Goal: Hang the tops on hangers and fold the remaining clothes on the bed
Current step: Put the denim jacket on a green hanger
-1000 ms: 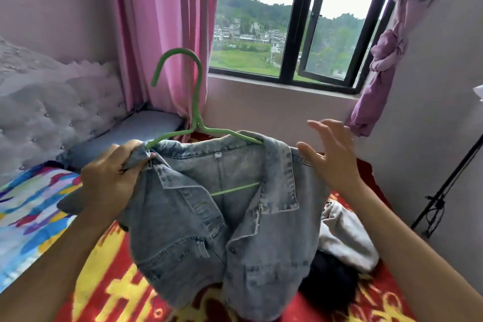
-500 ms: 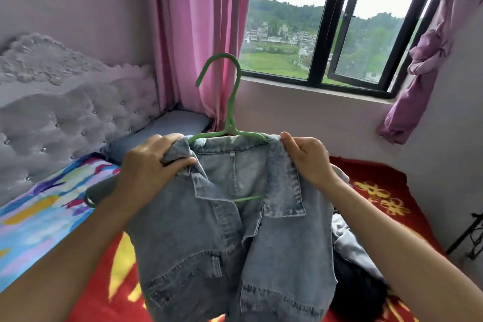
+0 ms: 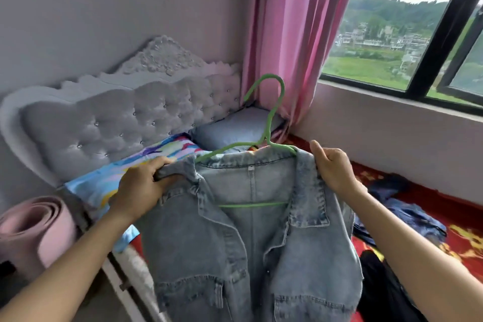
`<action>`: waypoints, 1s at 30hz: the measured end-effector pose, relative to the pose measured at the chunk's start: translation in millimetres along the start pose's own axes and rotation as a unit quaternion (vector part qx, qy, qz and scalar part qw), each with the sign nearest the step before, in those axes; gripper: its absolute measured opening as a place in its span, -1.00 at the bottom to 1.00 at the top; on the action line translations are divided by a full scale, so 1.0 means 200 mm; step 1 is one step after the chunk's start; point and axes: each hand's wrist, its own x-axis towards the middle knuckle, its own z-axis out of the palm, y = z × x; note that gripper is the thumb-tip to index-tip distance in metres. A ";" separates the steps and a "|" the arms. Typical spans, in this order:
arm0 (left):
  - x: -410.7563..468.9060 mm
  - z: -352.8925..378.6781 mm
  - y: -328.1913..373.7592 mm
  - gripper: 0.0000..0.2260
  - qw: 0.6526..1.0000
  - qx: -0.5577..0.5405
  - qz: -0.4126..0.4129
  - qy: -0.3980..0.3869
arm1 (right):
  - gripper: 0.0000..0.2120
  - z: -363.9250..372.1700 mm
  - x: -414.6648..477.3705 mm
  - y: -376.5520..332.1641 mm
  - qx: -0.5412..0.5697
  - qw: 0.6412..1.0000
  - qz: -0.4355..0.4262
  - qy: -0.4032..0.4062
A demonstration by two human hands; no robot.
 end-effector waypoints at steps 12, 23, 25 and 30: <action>-0.71 -0.62 0.17 -0.67 0.945 0.150 -0.102 0.273 | -0.62 0.26 -0.19 -0.76 -0.055 0.888 -0.374 -0.263; -1.23 -1.50 0.09 -0.75 0.839 0.383 -0.115 0.369 | -0.81 0.67 -0.75 -1.65 0.078 0.820 -0.432 -0.367; -1.33 -1.68 0.01 -0.58 0.814 0.447 -0.177 0.326 | -0.79 0.80 -0.85 -1.82 0.123 0.826 -0.404 -0.374; -1.67 -2.10 -0.26 -0.30 0.793 0.483 -0.270 0.254 | -0.79 1.12 -1.11 -2.17 0.198 0.840 -0.305 -0.402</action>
